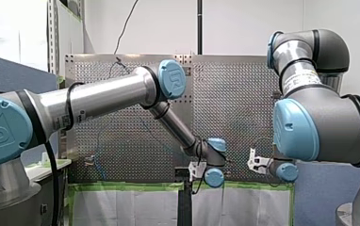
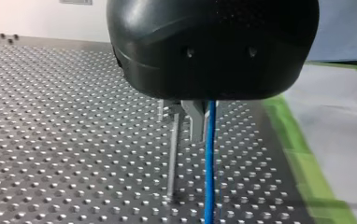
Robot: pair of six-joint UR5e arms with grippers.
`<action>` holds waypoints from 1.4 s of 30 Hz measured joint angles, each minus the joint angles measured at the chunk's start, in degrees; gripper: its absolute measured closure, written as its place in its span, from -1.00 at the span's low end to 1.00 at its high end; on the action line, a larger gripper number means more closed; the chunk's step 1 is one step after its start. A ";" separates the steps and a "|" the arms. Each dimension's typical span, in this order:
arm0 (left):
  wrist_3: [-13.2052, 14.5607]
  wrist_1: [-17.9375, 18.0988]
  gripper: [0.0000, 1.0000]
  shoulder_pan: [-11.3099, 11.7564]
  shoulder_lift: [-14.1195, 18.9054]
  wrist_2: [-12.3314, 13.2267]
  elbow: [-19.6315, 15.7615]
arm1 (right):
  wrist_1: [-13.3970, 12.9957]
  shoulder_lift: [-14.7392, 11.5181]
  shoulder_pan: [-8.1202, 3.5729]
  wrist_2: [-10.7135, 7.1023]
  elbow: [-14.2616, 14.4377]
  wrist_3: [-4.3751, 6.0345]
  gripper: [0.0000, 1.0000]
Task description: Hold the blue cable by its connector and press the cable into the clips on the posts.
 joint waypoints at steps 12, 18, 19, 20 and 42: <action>0.08 -0.89 1.00 0.97 -0.01 0.42 4.93 | 1.82 0.00 -0.84 0.06 -1.48 -0.04 0.97; 0.09 -0.74 1.00 1.33 -0.02 1.01 4.11 | 1.90 0.00 -0.93 0.09 -1.65 0.12 0.97; 0.09 -0.70 1.00 1.37 -0.02 1.08 3.96 | 1.92 -0.01 -0.96 0.09 -1.71 0.17 0.97; 0.09 -0.66 1.00 1.41 -0.02 1.16 3.84 | 1.96 0.00 -0.99 0.09 -1.74 0.19 0.97; 0.17 -0.03 1.00 -0.66 -0.02 2.79 0.83 | 1.95 0.00 -1.24 0.09 -1.95 0.42 0.97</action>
